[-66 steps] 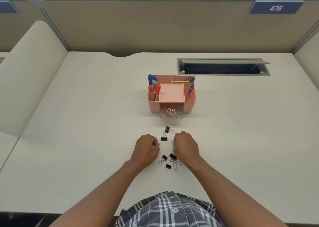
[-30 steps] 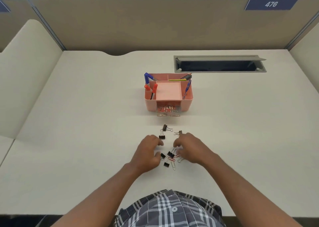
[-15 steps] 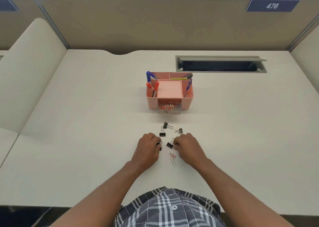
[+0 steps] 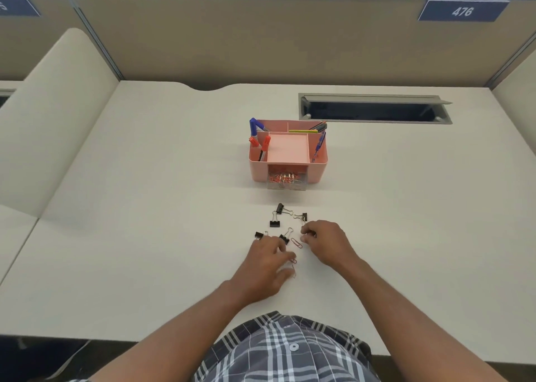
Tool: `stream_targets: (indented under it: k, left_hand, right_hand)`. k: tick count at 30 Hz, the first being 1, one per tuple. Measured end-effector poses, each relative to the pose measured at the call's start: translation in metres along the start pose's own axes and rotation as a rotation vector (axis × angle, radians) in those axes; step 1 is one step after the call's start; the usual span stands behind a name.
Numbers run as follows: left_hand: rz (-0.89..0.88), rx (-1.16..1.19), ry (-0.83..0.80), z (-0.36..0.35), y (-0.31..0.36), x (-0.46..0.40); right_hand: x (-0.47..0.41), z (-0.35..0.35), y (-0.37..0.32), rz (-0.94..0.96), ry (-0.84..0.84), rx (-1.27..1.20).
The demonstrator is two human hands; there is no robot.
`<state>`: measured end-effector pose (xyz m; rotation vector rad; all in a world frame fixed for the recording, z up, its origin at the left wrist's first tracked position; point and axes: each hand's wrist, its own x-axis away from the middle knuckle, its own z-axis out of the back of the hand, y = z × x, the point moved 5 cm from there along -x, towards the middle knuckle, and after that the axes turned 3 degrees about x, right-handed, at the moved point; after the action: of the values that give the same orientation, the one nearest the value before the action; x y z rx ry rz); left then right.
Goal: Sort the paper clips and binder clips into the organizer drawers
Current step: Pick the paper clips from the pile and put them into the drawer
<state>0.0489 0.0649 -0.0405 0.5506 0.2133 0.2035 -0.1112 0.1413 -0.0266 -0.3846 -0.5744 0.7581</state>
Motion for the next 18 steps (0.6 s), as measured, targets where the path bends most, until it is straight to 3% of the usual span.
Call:
stream_targets:
  k: [3, 7, 18]
  left_hand:
    - [-0.045, -0.061, -0.061, -0.017, 0.010, 0.001]
    - [-0.041, -0.131, 0.009, -0.018, 0.006, -0.006]
    - [0.126, -0.192, 0.108, -0.003, -0.013, -0.014]
  right_hand:
    - [0.003, -0.006, 0.000, 0.038, -0.018, 0.090]
    - [0.005, -0.014, -0.007, 0.086, 0.022, 0.160]
    - [0.000, -0.027, -0.018, 0.166, 0.016, 0.393]
